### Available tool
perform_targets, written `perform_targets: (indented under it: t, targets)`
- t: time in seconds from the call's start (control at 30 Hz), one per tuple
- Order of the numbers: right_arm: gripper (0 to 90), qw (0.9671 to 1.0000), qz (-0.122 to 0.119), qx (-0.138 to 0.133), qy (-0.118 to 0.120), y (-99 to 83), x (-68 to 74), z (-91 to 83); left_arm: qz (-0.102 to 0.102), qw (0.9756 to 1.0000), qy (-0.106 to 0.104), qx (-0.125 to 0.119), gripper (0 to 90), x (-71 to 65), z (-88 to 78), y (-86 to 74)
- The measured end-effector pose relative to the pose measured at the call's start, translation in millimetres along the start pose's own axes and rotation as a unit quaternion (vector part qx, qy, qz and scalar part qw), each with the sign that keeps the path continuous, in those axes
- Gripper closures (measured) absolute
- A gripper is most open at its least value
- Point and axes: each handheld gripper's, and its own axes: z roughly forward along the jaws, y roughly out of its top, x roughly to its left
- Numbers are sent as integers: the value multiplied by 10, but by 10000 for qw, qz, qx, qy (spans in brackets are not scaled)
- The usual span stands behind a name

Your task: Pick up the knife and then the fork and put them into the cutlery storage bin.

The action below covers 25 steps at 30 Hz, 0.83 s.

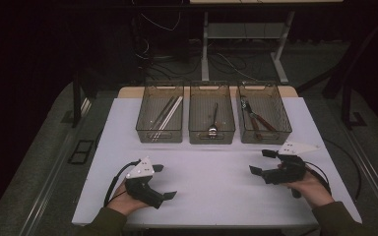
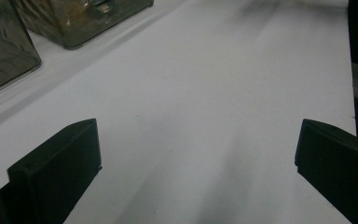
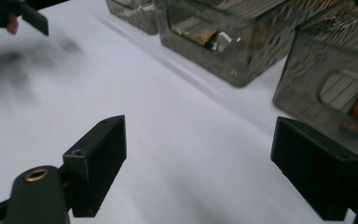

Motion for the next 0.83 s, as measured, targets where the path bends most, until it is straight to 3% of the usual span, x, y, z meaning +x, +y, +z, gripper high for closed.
perform_targets:
  t: [0.43, 0.57, 0.83]
  targets:
    - [183, 9999, -6, 113, 89, -324, 111, -57, -10, 10000, -3, -2, 0, -4, -2, -1]
    - [183, 9996, -63, 262, 60, -415, 123, -67, 10, 10000, -5, 21, 0, -1, 1, -1]
    - [183, 9994, -138, 310, 89, -419, 143, -63, 9, 10000, -2, 28, 0, 0, 5, 0]
